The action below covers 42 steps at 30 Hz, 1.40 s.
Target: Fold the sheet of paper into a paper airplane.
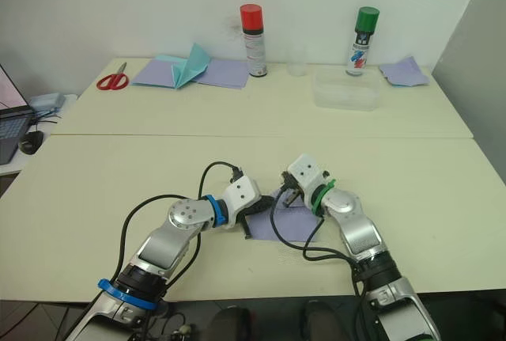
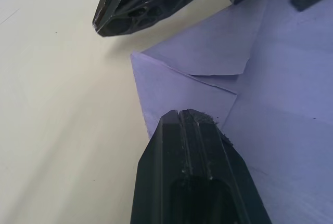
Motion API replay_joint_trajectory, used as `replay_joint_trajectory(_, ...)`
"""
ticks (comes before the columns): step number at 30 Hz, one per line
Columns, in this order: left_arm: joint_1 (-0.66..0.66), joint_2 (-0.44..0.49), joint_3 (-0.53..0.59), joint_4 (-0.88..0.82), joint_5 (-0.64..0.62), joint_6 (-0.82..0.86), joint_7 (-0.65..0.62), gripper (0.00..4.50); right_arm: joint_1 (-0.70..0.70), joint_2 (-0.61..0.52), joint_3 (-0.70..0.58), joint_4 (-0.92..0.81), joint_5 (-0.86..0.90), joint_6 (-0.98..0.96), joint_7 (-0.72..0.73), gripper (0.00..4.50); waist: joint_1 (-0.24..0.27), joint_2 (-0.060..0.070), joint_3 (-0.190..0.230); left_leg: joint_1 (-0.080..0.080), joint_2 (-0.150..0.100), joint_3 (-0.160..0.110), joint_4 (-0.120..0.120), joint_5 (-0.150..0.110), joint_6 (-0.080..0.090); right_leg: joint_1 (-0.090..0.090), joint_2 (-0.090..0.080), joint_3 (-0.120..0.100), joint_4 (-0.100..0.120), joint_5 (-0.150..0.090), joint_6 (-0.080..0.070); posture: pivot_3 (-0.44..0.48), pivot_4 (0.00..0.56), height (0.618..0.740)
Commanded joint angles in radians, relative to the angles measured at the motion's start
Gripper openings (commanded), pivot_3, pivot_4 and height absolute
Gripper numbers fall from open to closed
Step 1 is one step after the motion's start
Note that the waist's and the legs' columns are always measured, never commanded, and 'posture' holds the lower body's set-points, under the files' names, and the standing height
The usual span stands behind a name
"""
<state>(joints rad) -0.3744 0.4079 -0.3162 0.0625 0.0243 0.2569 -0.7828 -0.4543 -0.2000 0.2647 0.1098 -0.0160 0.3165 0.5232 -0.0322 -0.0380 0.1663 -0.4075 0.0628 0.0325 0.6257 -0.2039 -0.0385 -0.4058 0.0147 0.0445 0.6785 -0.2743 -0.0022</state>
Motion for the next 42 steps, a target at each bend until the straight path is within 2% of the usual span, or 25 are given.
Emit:
replay_joint_trajectory(1,0.02,0.001,-0.035,0.049,0.029,0.028,-0.004,0.02,0.011,-0.008,0.03,-0.043,0.004,0.05,0.037,0.0,0.0,0.0,0.0,0.0,0.0,0.0,0.0,0.0,0.0,0.0,0.0,0.0,0.0,0.0,0.0,0.0,0.15,0.74)
replay_joint_trajectory(6,0.02,0.002,-0.038,0.046,0.029,0.03,-0.003,0.02,0.019,-0.034,0.071,-0.036,-0.039,0.113,0.042,0.0,0.0,0.0,0.0,0.0,0.0,0.0,0.0,0.0,0.0,0.0,-0.001,0.0,0.0,0.0,0.0,0.0,0.15,0.74)
replay_joint_trajectory(15,0.021,0.003,-0.041,0.041,0.029,0.036,-0.001,0.02,0.006,-0.037,-0.016,0.021,-0.044,0.125,-0.068,0.0,0.001,0.0,0.0,0.0,0.0,0.0,0.0,0.0,0.0,0.0,-0.001,0.0,0.0,0.0,0.0,0.0,0.15,0.74)
replay_joint_trajectory(22,0.023,0.002,-0.042,0.039,0.024,0.028,-0.007,0.02,0.045,-0.006,-0.076,-0.088,0.067,0.085,-0.006,0.0,0.001,0.0,0.0,0.0,0.0,0.0,0.0,0.0,0.0,0.0,-0.001,0.0,0.0,0.0,0.0,0.0,0.15,0.74)
replay_joint_trajectory(30,0.02,0.018,-0.052,0.051,0.033,-0.009,-0.027,0.02,0.109,-0.185,-0.18,-0.261,0.182,0.209,0.129,0.0,0.002,0.0,0.0,-0.001,0.0,0.0,0.0,0.0,0.0,0.0,-0.001,0.0,-0.002,0.0,0.0,0.0,0.15,0.74)
replay_joint_trajectory(36,0.015,0.015,-0.054,0.07,0.034,-0.026,-0.032,0.02,0.157,-0.335,-0.191,-0.287,0.222,0.257,0.24,0.0,0.002,0.0,0.0,-0.001,-0.001,0.0,-0.001,0.0,0.0,0.0,-0.001,0.0,-0.003,0.0,0.0,0.0,0.15,0.74)
replay_joint_trajectory(42,0.012,0.008,-0.056,0.079,0.031,-0.028,-0.032,0.02,0.203,-0.357,-0.141,-0.266,0.216,0.253,0.279,0.0,0.002,0.0,0.0,-0.002,-0.001,-0.001,-0.001,0.0,0.0,0.0,-0.001,0.0,-0.003,0.0,-0.001,0.0,0.15,0.74)
